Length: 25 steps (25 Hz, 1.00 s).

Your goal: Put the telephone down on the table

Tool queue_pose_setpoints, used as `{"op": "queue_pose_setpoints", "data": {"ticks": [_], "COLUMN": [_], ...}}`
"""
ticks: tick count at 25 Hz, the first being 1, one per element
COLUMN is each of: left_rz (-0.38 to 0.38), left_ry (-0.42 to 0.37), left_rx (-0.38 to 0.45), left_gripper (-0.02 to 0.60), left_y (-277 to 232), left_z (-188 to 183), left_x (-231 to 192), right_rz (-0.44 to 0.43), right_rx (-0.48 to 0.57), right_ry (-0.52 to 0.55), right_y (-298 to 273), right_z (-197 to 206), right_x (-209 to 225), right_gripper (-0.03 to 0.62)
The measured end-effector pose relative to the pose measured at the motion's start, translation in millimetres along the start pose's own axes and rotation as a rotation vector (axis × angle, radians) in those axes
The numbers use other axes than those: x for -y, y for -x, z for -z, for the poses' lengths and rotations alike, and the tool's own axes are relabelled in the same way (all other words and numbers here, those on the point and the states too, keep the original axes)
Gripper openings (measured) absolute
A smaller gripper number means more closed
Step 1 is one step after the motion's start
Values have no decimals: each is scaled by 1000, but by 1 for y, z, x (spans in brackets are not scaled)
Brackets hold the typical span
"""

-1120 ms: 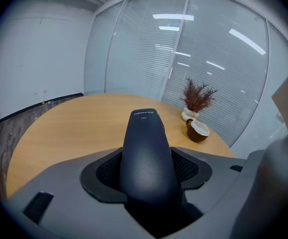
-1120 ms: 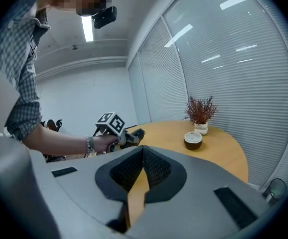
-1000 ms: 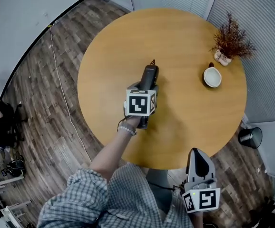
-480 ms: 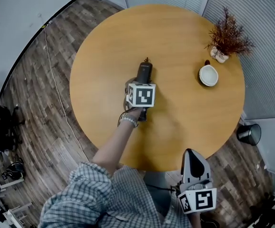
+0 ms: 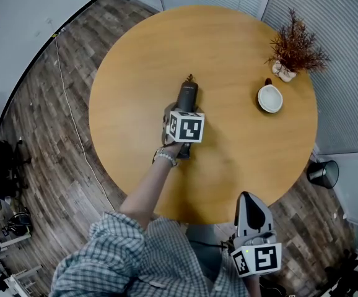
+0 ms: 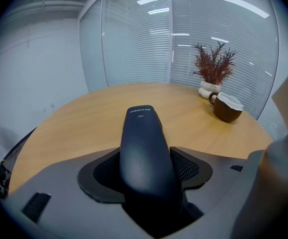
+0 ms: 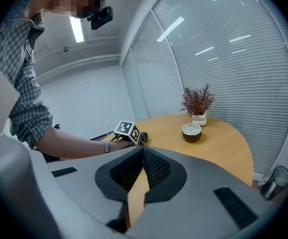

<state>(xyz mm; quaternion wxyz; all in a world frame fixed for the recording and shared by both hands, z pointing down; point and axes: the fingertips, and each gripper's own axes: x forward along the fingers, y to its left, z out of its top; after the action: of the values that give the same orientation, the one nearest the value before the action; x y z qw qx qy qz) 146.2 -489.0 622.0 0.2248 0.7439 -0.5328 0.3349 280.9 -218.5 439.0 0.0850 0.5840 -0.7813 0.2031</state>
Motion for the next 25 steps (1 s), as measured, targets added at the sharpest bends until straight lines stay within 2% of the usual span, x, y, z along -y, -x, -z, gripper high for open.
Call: {"op": "queue_pose_setpoints", "data": {"ticks": [4, 8, 19, 25], "left_rz": [58, 84, 109, 188], "left_ry": [21, 21, -79, -13], "left_rx": [20, 74, 287, 390], "left_gripper": [317, 321, 321, 321], "left_y": [8, 29, 126, 189], "left_z": [-6, -17, -55, -73], "left_x": [4, 3, -15, -20], "right_rz": [-16, -25, -48, -40], "right_rx": [5, 10, 81, 127], "right_ry": [14, 47, 106, 147], "right_y": [-3, -3, -2, -2], "right_z": [-3, -6, -38, -60], "right_x": [-5, -11, -31, -36], "right_gripper": [6, 6, 6, 6]}}
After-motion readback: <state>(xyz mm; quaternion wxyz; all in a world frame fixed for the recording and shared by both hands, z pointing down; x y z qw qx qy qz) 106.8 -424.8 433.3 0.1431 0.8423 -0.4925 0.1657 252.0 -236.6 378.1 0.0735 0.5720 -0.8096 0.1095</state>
